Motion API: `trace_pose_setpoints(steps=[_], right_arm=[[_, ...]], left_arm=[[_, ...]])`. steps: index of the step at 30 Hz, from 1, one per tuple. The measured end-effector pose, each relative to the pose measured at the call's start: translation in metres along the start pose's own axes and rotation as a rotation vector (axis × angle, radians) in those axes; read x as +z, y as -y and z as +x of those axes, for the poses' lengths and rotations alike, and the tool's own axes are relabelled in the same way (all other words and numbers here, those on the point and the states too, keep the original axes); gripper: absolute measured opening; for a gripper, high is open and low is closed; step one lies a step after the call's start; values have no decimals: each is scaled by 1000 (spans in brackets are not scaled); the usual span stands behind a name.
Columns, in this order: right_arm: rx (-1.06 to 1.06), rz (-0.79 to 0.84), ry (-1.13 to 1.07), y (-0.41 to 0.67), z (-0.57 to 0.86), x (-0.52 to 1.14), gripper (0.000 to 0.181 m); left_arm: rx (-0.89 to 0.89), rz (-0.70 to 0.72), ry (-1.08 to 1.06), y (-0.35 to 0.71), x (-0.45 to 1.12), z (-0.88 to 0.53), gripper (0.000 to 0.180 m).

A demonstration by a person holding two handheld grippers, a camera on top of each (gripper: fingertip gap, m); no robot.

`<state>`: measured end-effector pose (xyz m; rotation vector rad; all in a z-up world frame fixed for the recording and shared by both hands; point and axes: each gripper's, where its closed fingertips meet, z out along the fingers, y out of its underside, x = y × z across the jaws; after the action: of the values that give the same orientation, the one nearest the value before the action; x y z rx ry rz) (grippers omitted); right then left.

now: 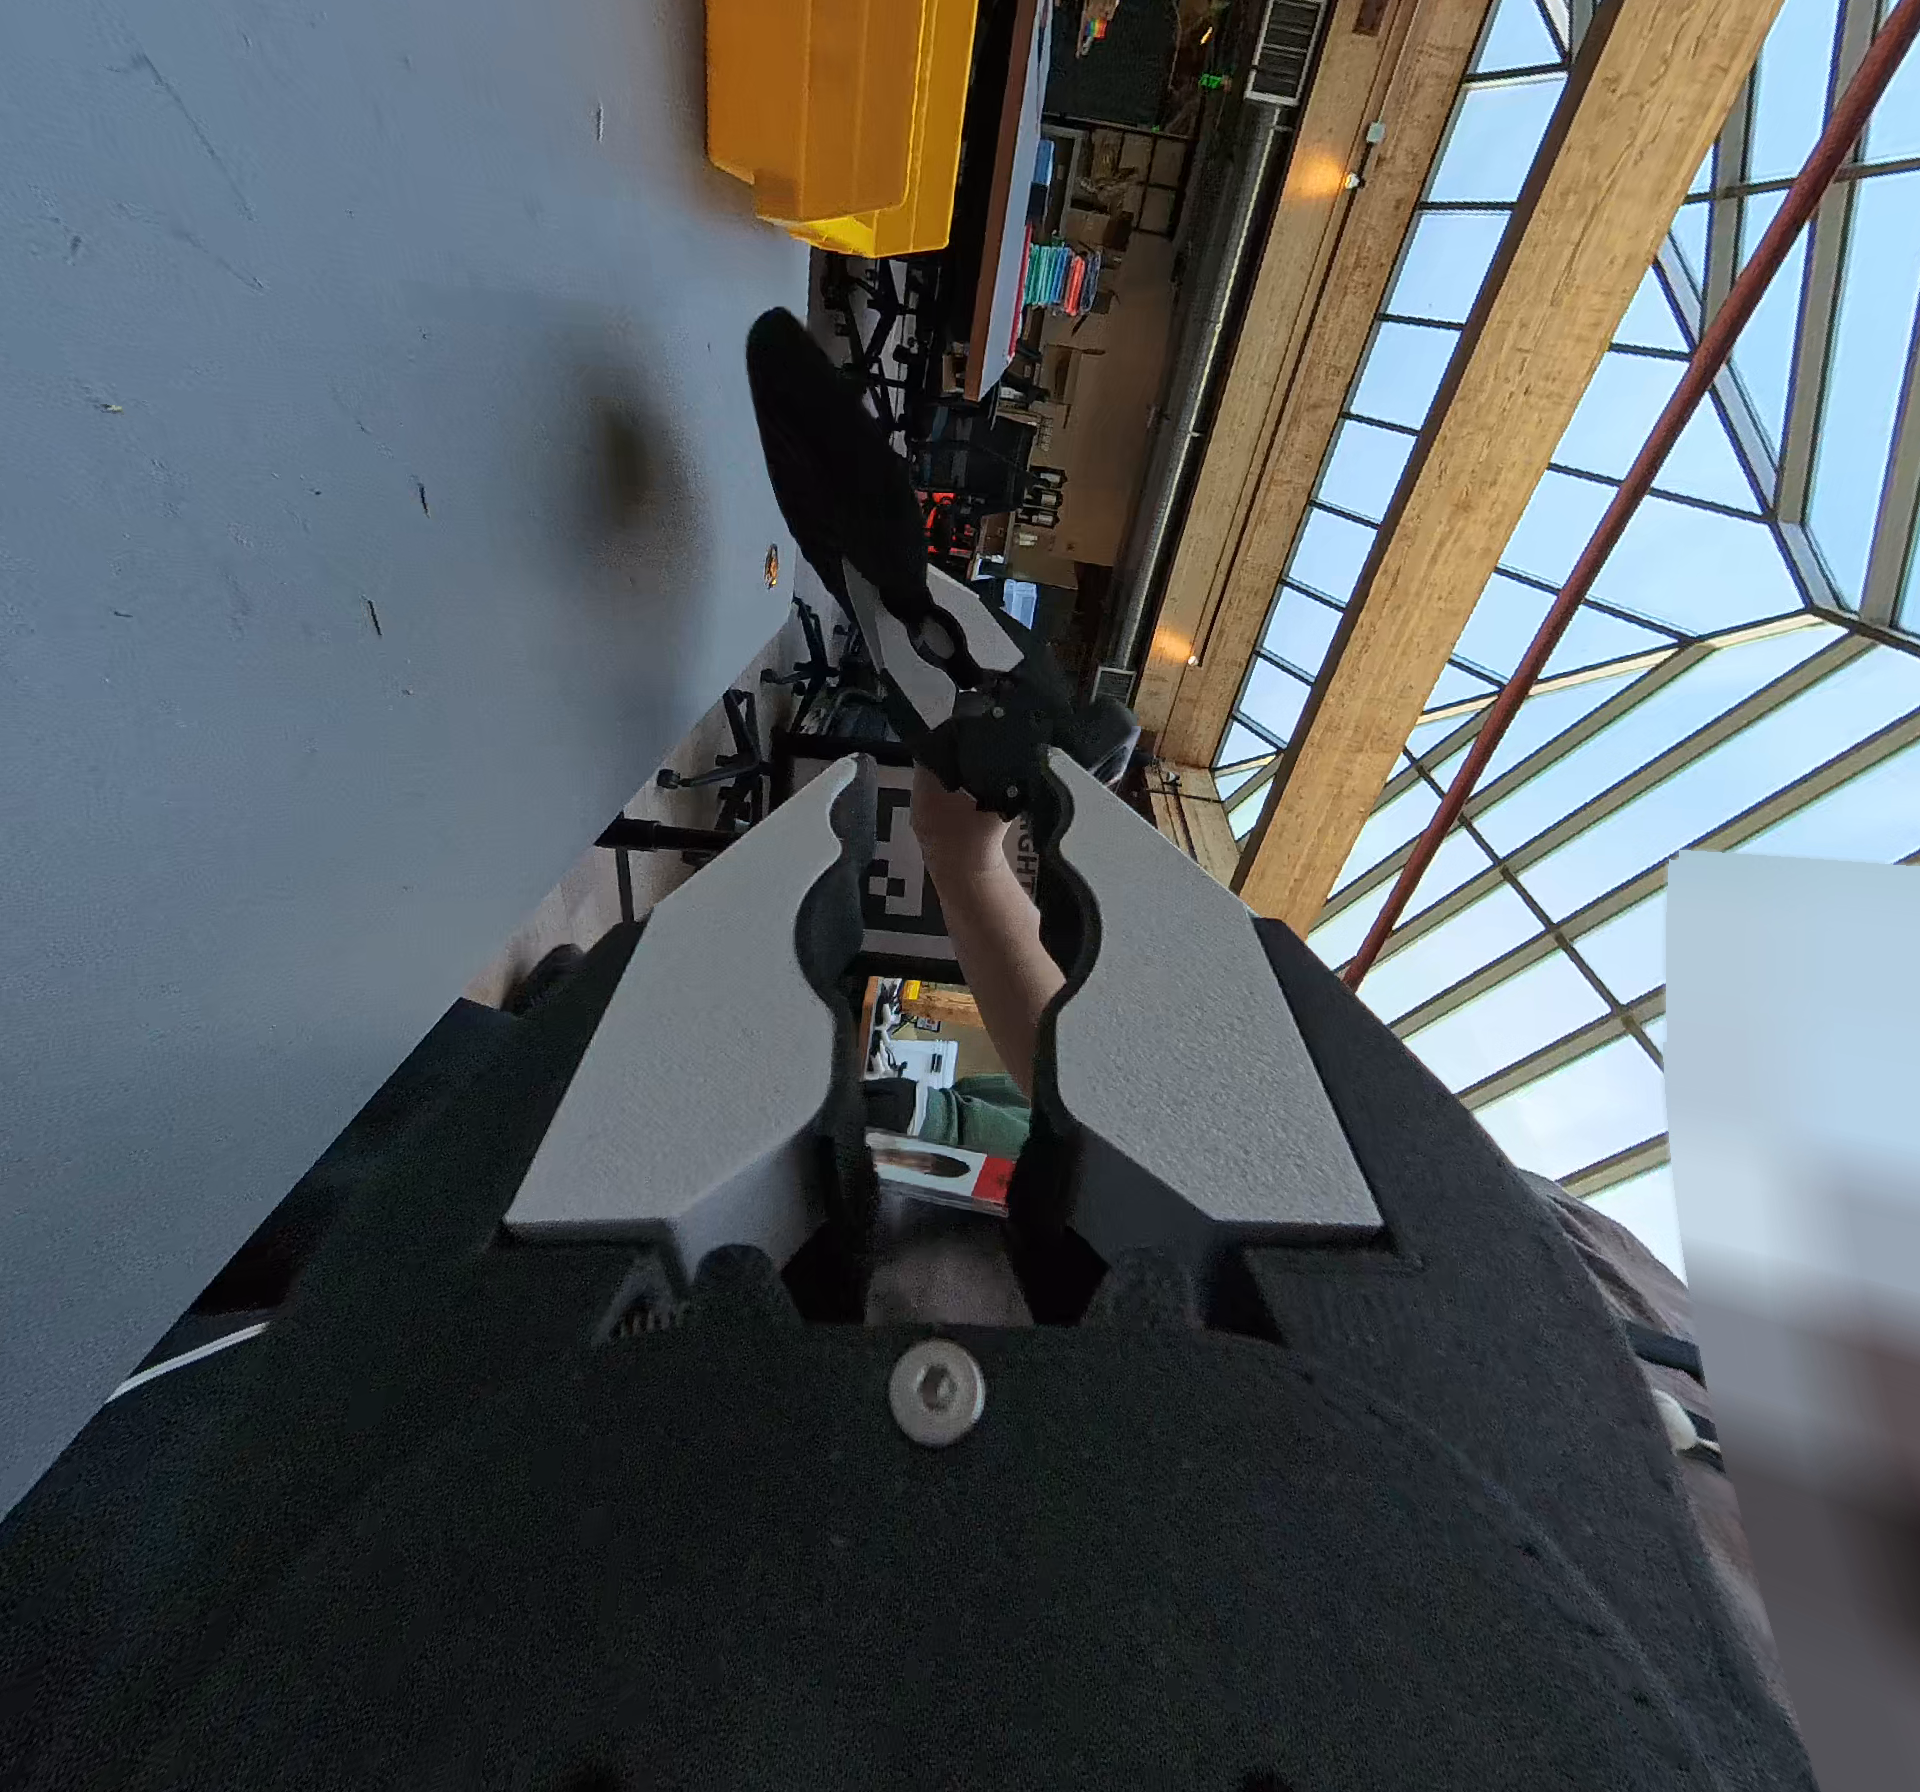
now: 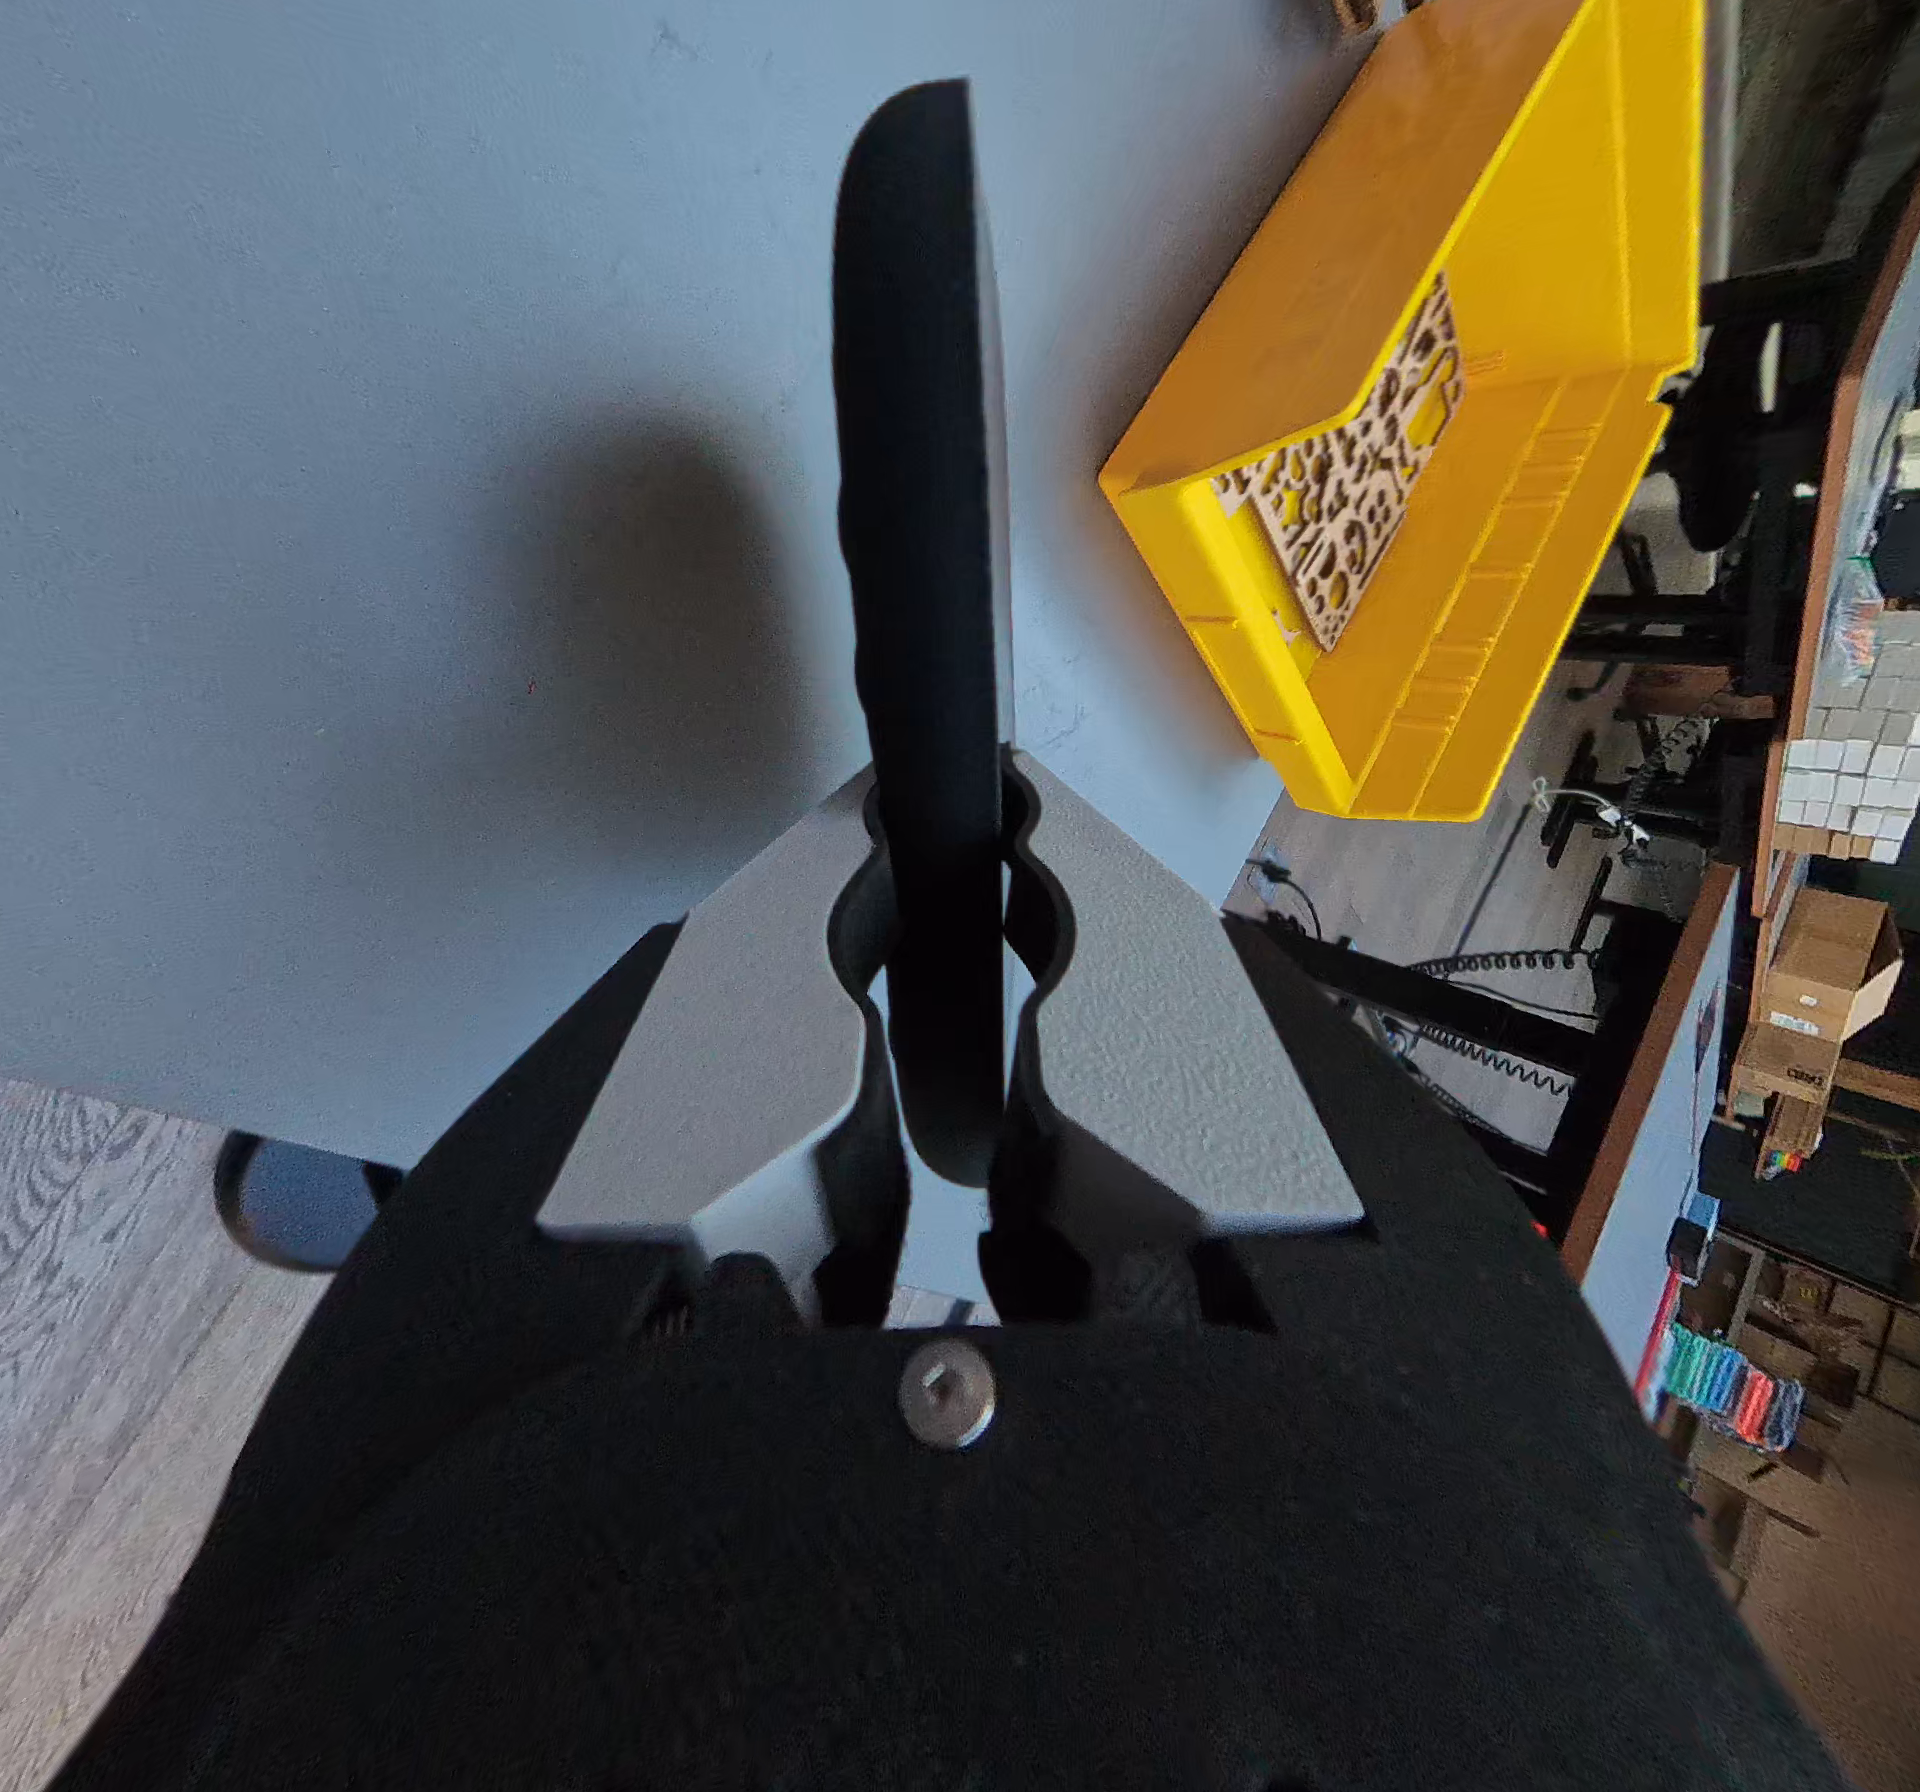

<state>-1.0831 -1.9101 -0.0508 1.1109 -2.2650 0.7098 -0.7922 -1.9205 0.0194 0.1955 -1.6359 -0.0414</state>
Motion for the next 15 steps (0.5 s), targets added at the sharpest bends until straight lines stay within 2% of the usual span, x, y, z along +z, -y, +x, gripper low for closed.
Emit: trace_pose_setpoints(steps=[1,3,5,7,10,12,13,15], right_arm=[[-4,0,3,-2,-5,2,13],[-58,-122,102,-21,-32,14,15],[-68,-57,1,-12,-20,7,14],[31,30,-28,1,-10,-2,14],[-60,-80,88,-12,-36,12,15],[-96,-26,-11,-3,-24,6,15],[-48,-2,-28,1,-20,2,15],[-61,-29,24,-2,-34,8,14]], left_arm=[[6,-4,9,1,-2,-1,28],[11,-17,28,2,-5,-5,28],[16,-28,39,6,-9,-6,28],[35,-22,61,12,-13,-6,29],[58,-12,95,21,-17,-10,30],[50,-21,83,26,-18,-8,31],[52,-25,75,28,-18,-6,31],[73,-34,91,30,-20,-6,31]])
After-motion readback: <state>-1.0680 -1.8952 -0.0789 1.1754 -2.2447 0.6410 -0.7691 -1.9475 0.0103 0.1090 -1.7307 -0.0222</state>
